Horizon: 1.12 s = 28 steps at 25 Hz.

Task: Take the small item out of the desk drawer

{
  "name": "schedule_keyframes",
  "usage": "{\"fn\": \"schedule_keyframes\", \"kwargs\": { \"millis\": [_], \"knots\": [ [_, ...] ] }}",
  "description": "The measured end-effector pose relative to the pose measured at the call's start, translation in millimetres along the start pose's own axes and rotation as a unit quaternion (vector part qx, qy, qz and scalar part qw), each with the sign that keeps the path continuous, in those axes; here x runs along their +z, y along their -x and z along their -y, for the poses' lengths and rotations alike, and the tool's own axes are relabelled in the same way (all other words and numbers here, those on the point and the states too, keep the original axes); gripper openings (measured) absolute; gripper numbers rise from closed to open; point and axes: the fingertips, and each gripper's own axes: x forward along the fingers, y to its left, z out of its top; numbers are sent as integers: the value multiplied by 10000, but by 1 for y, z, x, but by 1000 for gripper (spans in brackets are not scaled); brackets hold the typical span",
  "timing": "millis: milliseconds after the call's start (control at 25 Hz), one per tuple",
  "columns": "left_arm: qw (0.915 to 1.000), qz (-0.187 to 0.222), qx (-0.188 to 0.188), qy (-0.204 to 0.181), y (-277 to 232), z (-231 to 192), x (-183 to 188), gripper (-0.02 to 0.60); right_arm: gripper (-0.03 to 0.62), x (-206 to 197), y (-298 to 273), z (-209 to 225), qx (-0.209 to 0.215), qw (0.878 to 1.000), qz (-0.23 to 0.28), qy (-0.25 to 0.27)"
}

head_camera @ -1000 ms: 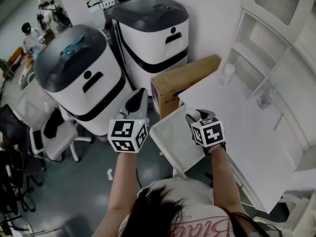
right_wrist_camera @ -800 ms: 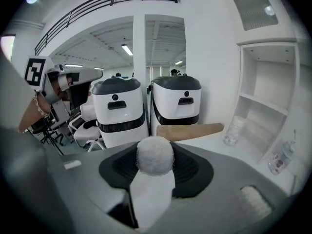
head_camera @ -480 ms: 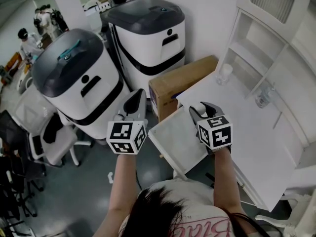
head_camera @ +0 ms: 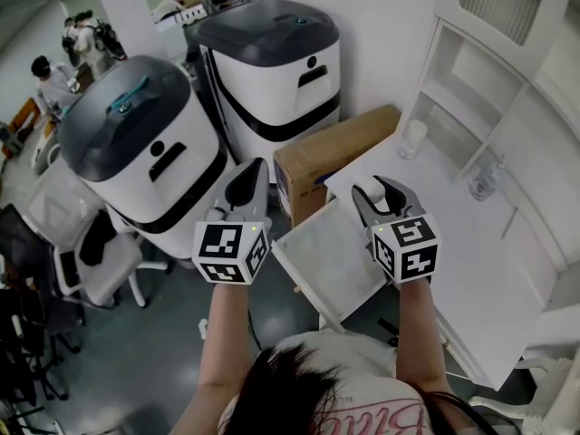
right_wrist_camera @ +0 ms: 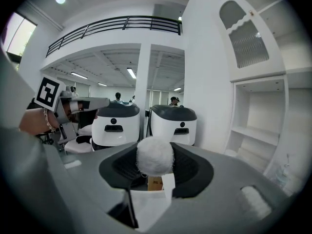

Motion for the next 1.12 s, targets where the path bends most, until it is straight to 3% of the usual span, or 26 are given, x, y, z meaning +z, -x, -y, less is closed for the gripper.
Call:
{"fn": "schedule_keyframes", "kwargs": {
  "millis": [440,1120],
  "knots": [
    [9994,250,-15,-227,0,1,24,8,170,42,25,13,-382,9962,702,342],
    [9972,603,9,-451,1,-1,61,6,170,82,61,41,-963,9843,1379,535]
  ]
}}
